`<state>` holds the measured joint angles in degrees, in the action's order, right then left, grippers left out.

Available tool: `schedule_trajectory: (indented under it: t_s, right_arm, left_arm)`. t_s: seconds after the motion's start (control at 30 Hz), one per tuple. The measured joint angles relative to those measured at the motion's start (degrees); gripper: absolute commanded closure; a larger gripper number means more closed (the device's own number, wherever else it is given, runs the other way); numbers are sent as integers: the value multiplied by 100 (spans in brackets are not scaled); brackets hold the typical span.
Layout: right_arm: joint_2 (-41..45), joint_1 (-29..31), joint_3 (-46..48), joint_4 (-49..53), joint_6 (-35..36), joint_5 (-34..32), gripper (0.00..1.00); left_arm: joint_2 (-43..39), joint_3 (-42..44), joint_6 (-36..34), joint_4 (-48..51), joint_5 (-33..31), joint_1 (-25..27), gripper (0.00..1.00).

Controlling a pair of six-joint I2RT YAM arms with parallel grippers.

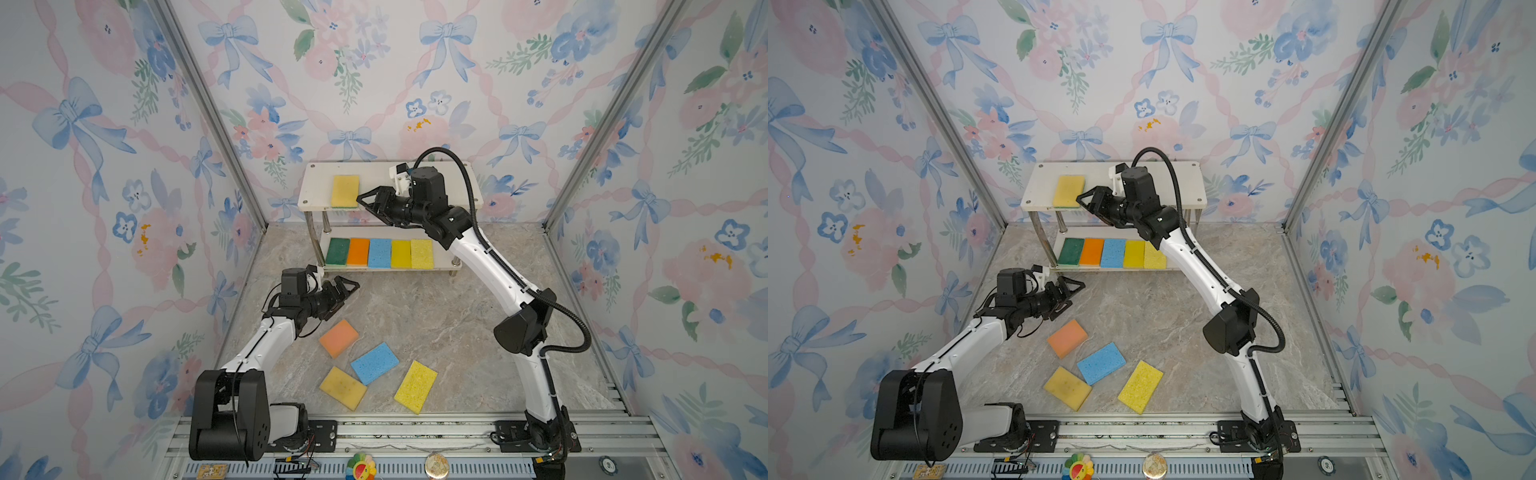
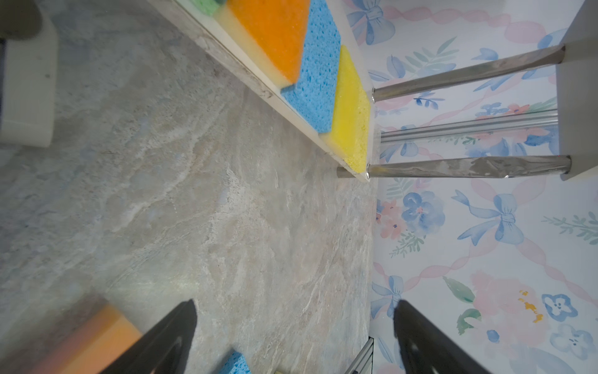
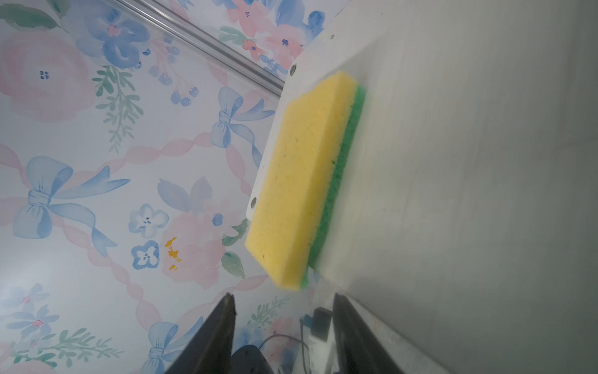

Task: Place and organize the cleaning sponges onto the shelf
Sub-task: 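Release the sponge with the right gripper while the left gripper reaches the top shelf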

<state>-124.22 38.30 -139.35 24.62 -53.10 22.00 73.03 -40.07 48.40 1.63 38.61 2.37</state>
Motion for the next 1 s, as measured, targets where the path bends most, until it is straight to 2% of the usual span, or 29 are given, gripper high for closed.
schedule_trajectory:
  t_s: [0.2, 0.33, 0.4, 0.5, 0.6, 0.8, 0.87, 1.0]
  right_arm:
    - [1541, -76, 1062, 1088, 717, -254, 41]
    - [2732, -459, 2284, 1233, 898, -192, 37]
    - [3257, -822, 3042, 1139, 879, -70, 36]
    - [3611, -1246, 3834, 1036, 861, 107, 35]
    - [3464, -1246, 3926, 1141, 1010, 273, 34]
    - [3368, -1003, 4072, 1080, 1320, 782, 33]
    - [3368, -988, 4240, 984, 1379, 946, 33]
    - [3370, -1043, 4498, 870, 1416, 1167, 33]
  left_arm:
    - [-463, -66, -15, 11, -66, 669, 10]
    - [-1038, -221, 79, 151, -538, 1320, 9]
    - [-1349, -575, 138, 282, -826, 1478, 10]
    - [-1519, -1679, 149, 614, -1333, 1486, 13]
    - [-1279, -3069, 33, 863, -1720, 1486, 15]
    - [-20, -5801, -592, 1829, -2341, 1366, 21]
    - [431, -6330, -798, 2194, -2518, 1231, 24]
    - [1117, -6690, -1032, 2820, -2719, 861, 29]
